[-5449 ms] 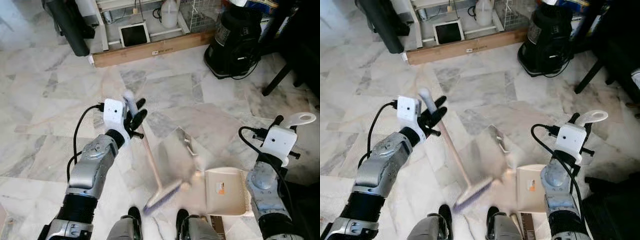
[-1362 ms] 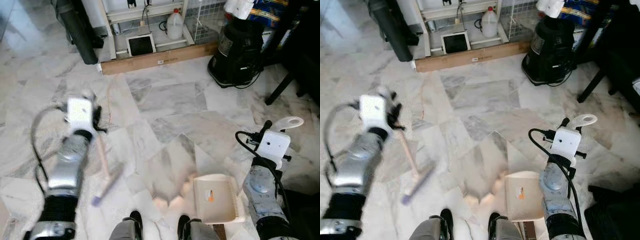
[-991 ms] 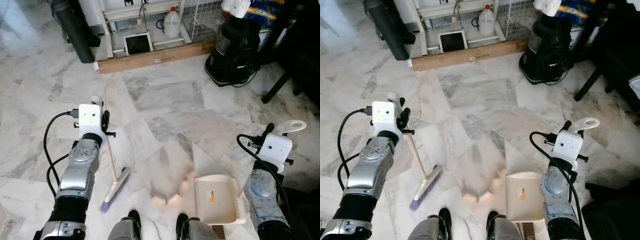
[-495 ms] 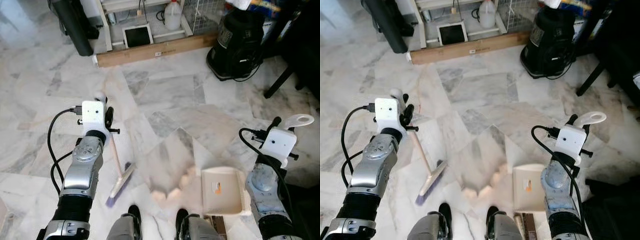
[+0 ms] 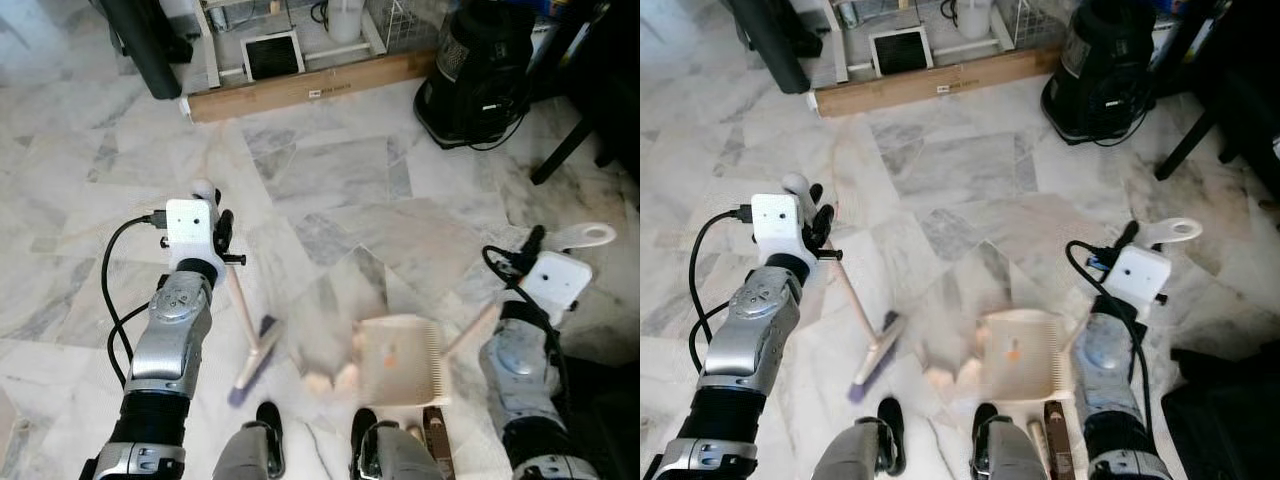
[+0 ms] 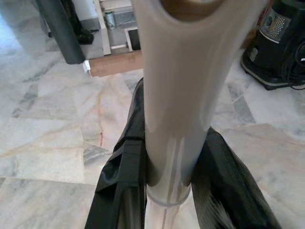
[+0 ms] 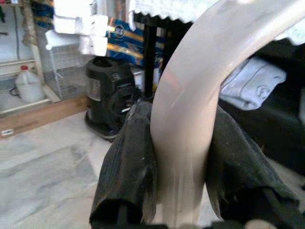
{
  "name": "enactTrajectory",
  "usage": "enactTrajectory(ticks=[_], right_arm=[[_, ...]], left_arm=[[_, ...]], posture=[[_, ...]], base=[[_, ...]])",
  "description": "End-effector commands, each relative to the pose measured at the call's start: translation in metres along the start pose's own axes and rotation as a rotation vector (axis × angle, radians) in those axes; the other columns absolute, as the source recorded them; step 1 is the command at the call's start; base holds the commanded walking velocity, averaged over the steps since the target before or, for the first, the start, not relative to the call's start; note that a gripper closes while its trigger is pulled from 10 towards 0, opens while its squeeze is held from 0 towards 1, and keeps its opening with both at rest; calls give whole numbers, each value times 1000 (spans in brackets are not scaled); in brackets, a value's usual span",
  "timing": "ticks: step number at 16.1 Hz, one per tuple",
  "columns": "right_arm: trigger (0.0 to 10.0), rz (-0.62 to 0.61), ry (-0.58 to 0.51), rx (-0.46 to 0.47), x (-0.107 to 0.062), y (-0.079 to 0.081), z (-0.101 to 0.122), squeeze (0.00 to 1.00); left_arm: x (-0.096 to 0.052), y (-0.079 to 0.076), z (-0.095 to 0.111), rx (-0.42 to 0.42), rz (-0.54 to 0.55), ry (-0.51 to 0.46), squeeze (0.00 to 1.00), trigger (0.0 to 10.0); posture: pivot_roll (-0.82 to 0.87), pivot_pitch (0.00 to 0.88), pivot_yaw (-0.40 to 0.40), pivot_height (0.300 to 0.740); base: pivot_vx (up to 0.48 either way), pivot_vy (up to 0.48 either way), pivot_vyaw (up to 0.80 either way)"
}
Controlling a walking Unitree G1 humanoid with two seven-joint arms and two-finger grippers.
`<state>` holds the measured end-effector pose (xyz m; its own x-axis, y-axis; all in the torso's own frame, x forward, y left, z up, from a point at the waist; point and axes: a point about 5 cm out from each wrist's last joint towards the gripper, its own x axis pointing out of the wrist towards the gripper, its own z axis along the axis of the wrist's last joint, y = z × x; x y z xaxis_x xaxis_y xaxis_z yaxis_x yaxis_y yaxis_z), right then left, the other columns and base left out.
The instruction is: Sweep floor
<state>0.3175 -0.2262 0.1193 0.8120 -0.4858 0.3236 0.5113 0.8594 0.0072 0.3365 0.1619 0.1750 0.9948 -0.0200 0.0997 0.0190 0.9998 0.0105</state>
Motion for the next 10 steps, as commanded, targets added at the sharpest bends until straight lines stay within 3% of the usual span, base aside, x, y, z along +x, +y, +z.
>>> enactTrajectory(ticks=[1, 6, 10], right_arm=[[10000, -16, 9, -1, -1, -7, -4, 0], [10000, 37, 14, -31, -7, -1, -10, 0], [10000, 63, 30, -46, -15, 3, -16, 0]], left_arm=[[-5, 1, -3, -10, -8, 16, 0, 10000], [-3, -2, -6, -19, 7, 53, 0, 10000], [2, -19, -10, -49, -19, 101, 0, 10000]], posture=[[81, 399, 33, 740], [93, 399, 33, 740], [107, 402, 34, 740]], base=[[0, 0, 0], [0, 0, 0], [0, 0, 0]])
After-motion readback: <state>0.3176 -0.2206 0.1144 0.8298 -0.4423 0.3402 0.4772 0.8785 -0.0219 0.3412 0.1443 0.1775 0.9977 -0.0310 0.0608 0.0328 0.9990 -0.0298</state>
